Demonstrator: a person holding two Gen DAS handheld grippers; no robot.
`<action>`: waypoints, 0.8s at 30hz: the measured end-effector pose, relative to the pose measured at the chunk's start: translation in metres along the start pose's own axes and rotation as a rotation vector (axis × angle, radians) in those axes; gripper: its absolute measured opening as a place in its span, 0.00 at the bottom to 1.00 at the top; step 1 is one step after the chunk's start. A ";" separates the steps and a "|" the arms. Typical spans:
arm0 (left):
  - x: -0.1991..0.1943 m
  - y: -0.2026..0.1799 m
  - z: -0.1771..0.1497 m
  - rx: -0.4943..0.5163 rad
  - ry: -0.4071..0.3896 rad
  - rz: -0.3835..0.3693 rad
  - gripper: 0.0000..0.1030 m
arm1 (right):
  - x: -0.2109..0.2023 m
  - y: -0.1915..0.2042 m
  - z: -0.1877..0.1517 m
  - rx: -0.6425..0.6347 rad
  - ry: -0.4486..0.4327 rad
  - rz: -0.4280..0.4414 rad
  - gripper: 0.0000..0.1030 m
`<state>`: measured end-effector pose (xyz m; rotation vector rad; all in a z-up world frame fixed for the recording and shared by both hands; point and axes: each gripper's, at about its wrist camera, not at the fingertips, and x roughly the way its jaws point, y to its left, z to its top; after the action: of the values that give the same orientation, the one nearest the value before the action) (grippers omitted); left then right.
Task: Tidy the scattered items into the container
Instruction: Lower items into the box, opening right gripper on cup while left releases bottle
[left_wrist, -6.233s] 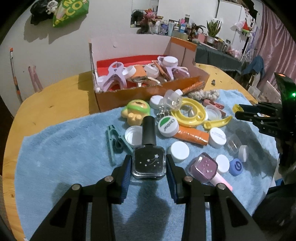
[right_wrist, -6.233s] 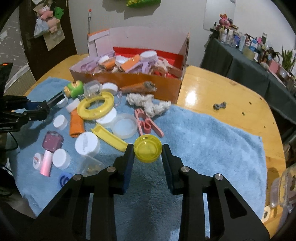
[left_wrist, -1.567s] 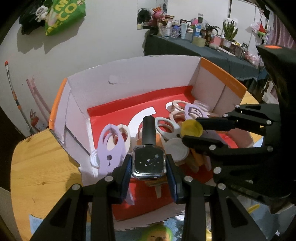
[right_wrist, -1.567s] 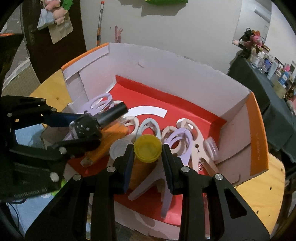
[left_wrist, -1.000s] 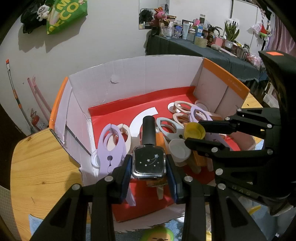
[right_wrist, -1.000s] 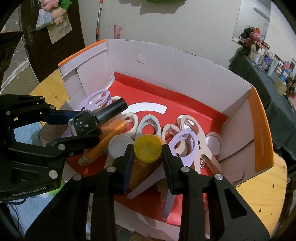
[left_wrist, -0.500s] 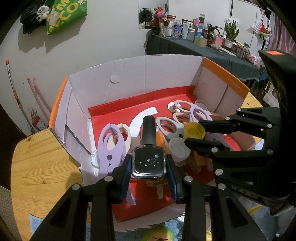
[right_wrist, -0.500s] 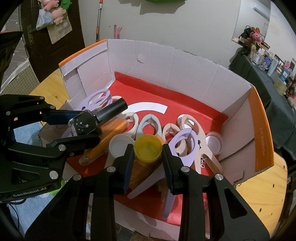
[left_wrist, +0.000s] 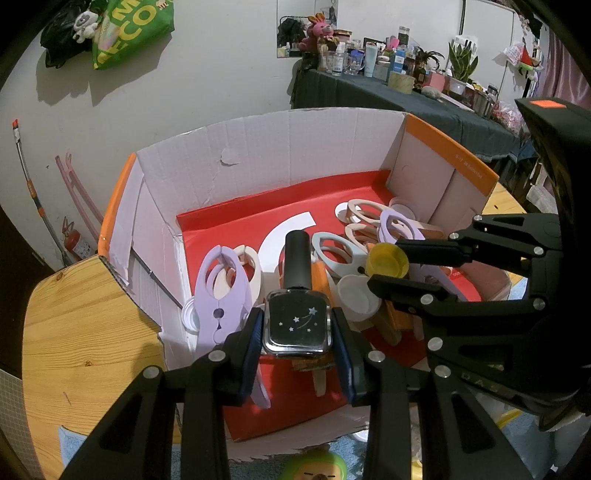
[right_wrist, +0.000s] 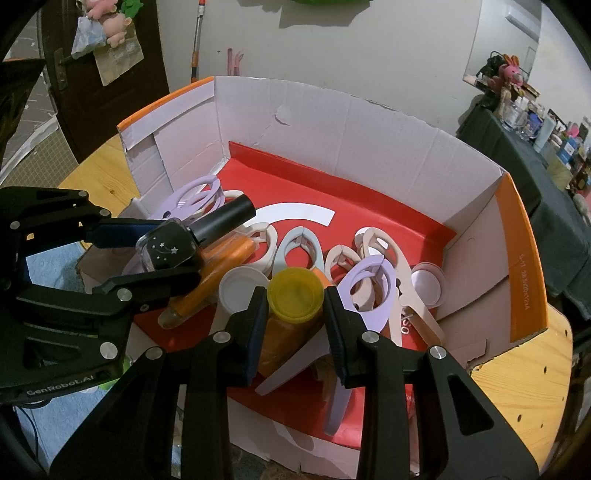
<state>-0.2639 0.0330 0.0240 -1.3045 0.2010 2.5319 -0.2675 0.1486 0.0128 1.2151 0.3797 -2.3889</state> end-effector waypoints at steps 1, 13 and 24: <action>0.000 0.000 0.000 0.001 0.000 0.000 0.37 | 0.000 0.000 0.000 0.000 0.001 -0.001 0.29; -0.001 0.002 -0.002 -0.009 0.001 -0.002 0.39 | 0.001 0.001 0.000 0.004 0.000 -0.006 0.43; -0.002 0.001 -0.002 -0.005 0.005 0.002 0.40 | 0.001 0.000 0.000 0.001 0.000 -0.009 0.44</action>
<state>-0.2616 0.0309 0.0242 -1.3129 0.1978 2.5327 -0.2677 0.1489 0.0120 1.2167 0.3857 -2.3970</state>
